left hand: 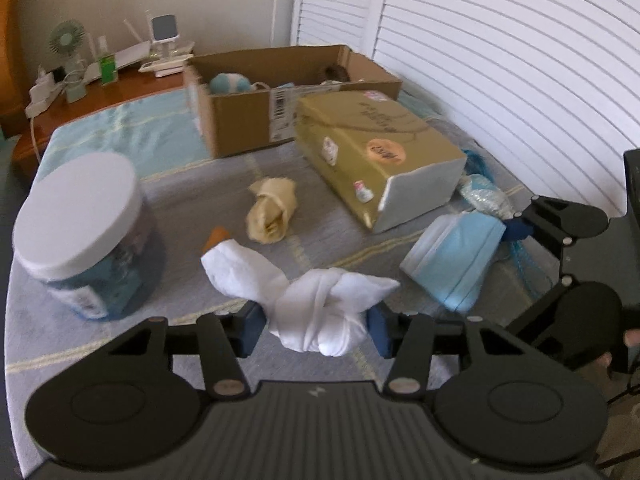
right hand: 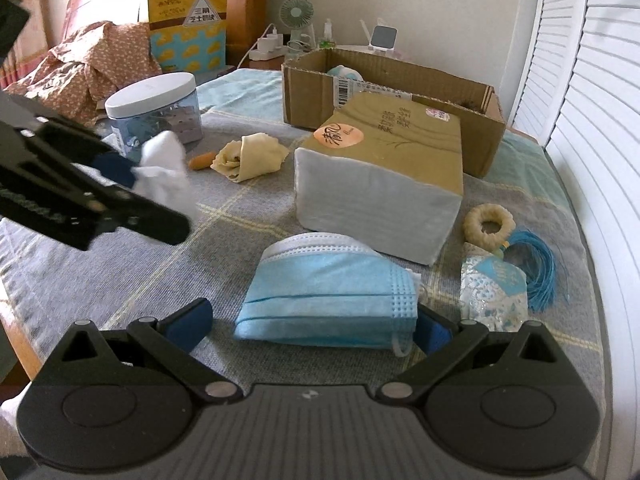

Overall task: Organize soft objects
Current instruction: 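Grasp the white sock bundle with the left tool while the right tool holds the mask, then carry the blue mask into the cardboard box and open the right tool, then carry the white sock bundle into the cardboard box and open the left tool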

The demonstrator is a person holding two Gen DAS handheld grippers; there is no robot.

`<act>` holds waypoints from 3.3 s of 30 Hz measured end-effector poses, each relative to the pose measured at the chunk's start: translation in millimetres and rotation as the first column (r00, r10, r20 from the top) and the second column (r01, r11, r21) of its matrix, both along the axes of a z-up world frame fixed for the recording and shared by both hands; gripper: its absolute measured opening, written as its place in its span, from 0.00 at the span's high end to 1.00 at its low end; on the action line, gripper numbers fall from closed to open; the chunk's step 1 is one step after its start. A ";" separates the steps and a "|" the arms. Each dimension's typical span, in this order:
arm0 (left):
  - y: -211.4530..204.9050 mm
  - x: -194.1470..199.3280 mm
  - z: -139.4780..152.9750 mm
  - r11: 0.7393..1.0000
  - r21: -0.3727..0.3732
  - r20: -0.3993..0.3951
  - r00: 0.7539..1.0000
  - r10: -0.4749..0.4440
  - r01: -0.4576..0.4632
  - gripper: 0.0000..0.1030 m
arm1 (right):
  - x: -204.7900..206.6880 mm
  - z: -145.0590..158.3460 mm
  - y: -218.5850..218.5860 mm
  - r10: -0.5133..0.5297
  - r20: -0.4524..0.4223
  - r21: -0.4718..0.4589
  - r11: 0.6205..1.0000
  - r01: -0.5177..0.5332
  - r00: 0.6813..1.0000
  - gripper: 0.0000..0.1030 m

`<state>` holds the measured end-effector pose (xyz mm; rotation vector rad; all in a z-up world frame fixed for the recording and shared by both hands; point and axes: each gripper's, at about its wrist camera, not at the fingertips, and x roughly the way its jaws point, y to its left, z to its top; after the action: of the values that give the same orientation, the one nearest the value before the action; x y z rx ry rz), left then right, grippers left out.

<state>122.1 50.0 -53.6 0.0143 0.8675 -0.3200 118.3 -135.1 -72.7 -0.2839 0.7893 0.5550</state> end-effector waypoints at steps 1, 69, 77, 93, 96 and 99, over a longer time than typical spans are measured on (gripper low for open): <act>1.7 -1.2 -0.7 1.000 -0.002 -0.002 1.000 0.003 -0.003 0.49 | 1.8 0.3 1.6 -0.005 -0.003 -0.003 1.000 0.005 1.000 0.00; 31.9 9.7 24.1 0.999 -0.040 0.067 0.997 -0.026 0.028 0.49 | 242.3 91.6 45.5 -0.127 0.091 -0.013 0.992 0.129 0.988 0.24; 31.7 12.8 23.4 0.999 -0.034 0.057 0.998 -0.026 0.028 0.49 | 254.9 62.6 47.3 -0.154 0.038 -0.025 0.988 0.155 0.987 0.00; 23.8 16.1 46.4 0.998 -0.031 0.080 0.996 -0.046 0.048 0.49 | 138.4 101.1 1.1 -0.187 0.065 0.064 0.981 0.182 0.980 0.00; 20.9 21.4 51.1 0.999 -0.027 0.077 0.996 -0.043 0.045 0.49 | 113.3 100.9 -5.8 -0.197 0.081 0.072 0.979 0.191 0.977 0.00; 16.4 29.5 56.6 0.999 -0.012 0.076 0.996 -0.044 0.045 0.49 | 90.6 96.7 -10.7 -0.208 0.098 0.069 0.977 0.202 0.973 0.00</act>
<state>151.6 66.4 2.9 0.0323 0.7905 -0.3648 208.9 -145.8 24.0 -0.1731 0.6901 0.3650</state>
